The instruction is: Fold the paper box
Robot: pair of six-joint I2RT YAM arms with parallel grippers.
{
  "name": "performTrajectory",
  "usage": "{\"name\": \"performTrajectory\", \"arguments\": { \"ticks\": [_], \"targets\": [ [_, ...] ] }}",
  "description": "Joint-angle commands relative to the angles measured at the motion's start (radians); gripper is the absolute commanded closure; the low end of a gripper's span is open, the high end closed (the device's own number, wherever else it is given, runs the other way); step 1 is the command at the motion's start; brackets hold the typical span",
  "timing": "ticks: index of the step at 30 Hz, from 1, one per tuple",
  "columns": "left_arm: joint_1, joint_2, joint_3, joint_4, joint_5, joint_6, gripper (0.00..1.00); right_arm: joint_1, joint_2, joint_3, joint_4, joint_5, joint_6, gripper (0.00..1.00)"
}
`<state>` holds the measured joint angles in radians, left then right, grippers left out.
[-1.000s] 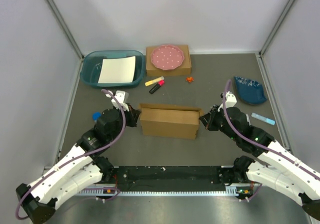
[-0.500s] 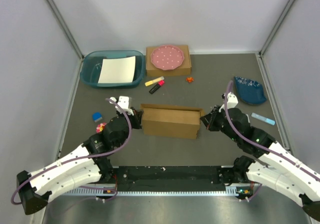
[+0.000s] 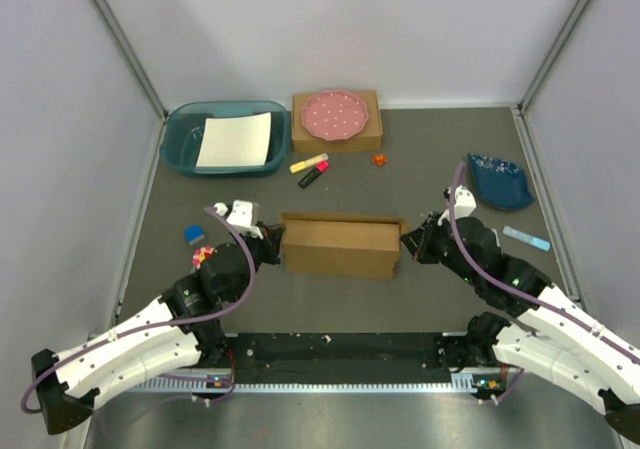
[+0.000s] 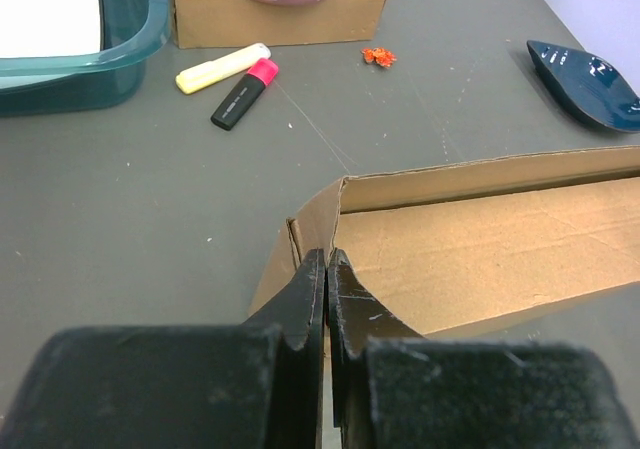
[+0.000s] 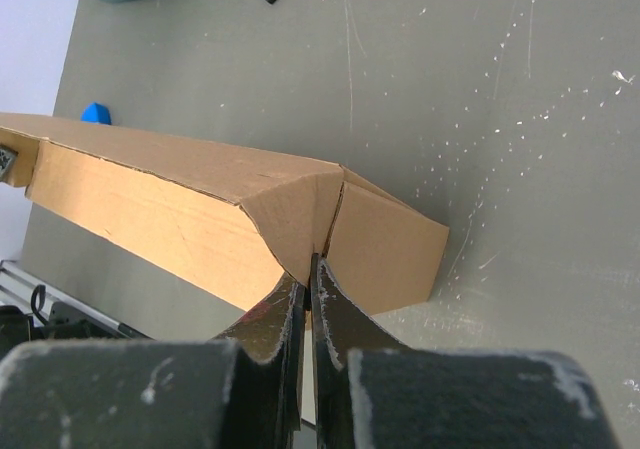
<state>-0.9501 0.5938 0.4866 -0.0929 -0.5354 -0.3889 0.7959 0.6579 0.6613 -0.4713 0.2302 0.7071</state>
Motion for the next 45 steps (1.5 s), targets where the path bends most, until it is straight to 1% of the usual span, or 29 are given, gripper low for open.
{"name": "performTrajectory", "arguments": {
  "ticks": [1,7,9,11,16,18,21,22,25,31,39,45],
  "targets": [
    [-0.007,0.003,-0.091,-0.061,0.055,0.025,1.0,0.014,0.025,-0.04,-0.147,-0.026,-0.017,1.0],
    [-0.007,0.021,-0.137,-0.053,0.048,-0.021,1.0,0.014,0.017,-0.035,-0.15,-0.028,-0.017,1.0],
    [-0.007,0.029,-0.134,-0.09,0.023,-0.034,1.0,0.014,0.019,-0.026,-0.153,-0.028,-0.018,1.0],
    [-0.007,0.028,-0.126,-0.134,-0.027,-0.083,1.0,0.014,0.017,-0.02,-0.158,-0.025,-0.02,1.0],
    [-0.007,0.009,-0.118,-0.168,-0.09,-0.125,1.0,0.014,0.017,-0.014,-0.159,-0.025,-0.021,1.0],
    [-0.007,0.005,-0.118,-0.165,-0.086,-0.119,1.0,0.014,0.014,-0.011,-0.161,-0.022,-0.02,1.0],
    [-0.007,0.006,-0.112,-0.166,-0.083,-0.111,1.0,0.014,0.009,0.001,-0.165,-0.009,-0.02,0.96],
    [-0.007,0.009,-0.111,-0.166,-0.08,-0.11,1.0,0.014,0.009,0.006,-0.167,-0.003,-0.018,0.92],
    [-0.007,0.017,-0.1,-0.168,-0.061,-0.096,1.0,0.014,0.011,0.035,-0.178,0.009,-0.024,0.86],
    [-0.009,0.034,-0.079,-0.169,-0.048,-0.074,1.0,0.014,0.022,0.096,-0.196,0.037,-0.044,0.78],
    [-0.007,0.055,-0.063,-0.174,-0.037,-0.067,1.0,0.014,0.039,0.158,-0.201,0.057,-0.07,0.75],
    [-0.007,0.064,-0.06,-0.171,-0.032,-0.065,1.0,0.016,0.069,0.216,-0.196,0.061,-0.095,0.67]
  ]
}}
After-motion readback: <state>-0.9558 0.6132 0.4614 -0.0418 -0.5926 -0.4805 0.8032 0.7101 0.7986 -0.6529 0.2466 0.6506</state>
